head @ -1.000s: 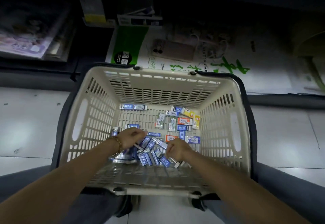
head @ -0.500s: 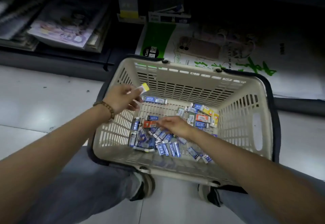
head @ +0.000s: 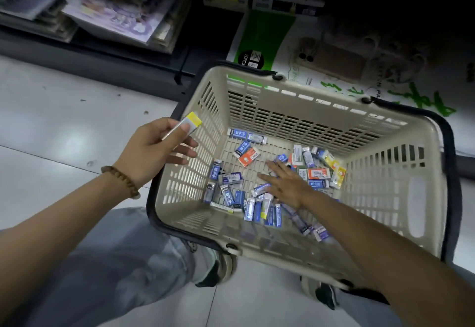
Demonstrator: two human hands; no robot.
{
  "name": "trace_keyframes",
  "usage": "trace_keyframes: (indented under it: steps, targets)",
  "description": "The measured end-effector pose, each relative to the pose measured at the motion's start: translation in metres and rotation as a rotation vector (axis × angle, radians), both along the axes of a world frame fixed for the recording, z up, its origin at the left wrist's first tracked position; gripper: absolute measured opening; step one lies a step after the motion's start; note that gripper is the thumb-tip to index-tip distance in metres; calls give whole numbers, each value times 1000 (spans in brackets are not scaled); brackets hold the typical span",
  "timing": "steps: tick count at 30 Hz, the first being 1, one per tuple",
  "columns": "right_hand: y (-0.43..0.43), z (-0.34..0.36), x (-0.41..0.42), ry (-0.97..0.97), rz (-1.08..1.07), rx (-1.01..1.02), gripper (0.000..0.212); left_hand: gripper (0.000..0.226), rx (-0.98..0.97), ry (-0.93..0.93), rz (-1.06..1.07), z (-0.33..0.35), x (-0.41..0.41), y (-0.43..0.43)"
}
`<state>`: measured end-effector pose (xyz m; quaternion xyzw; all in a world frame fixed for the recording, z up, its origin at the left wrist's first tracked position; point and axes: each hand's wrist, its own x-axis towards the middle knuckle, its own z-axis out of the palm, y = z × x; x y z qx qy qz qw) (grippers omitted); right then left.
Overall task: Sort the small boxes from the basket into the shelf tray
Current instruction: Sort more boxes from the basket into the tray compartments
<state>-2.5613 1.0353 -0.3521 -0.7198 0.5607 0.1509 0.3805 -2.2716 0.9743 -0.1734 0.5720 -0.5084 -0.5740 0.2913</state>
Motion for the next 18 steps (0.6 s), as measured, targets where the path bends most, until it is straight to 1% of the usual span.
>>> trace_keyframes:
  steps: [1,3,5,7,9,13,17,18]
  targets:
    - [1,3,3,-40,-63,-21,52,23,3,4,-4,0,-3,0]
    - [3,10,19,-172,-118,-72,50,21,6,-14,-17,-1,-8,-1]
    - [5,14,41,-291,-121,8,42,19,8,-33,-26,0,-10,-2]
    - [7,12,63,-336,-114,117,33,19,11,-32,-20,1,-10,-2]
    - [7,10,81,-306,-108,172,31,19,9,-31,-13,2,-10,-2]
    - [-1,11,101,-167,-138,248,44,18,11,-30,-13,2,-11,-2]
    - [-2,12,112,-75,-149,210,47,19,36,-11,-12,3,-10,-4]
    - [-1,12,114,-86,-173,193,44,19,39,-4,-12,3,-9,-4]
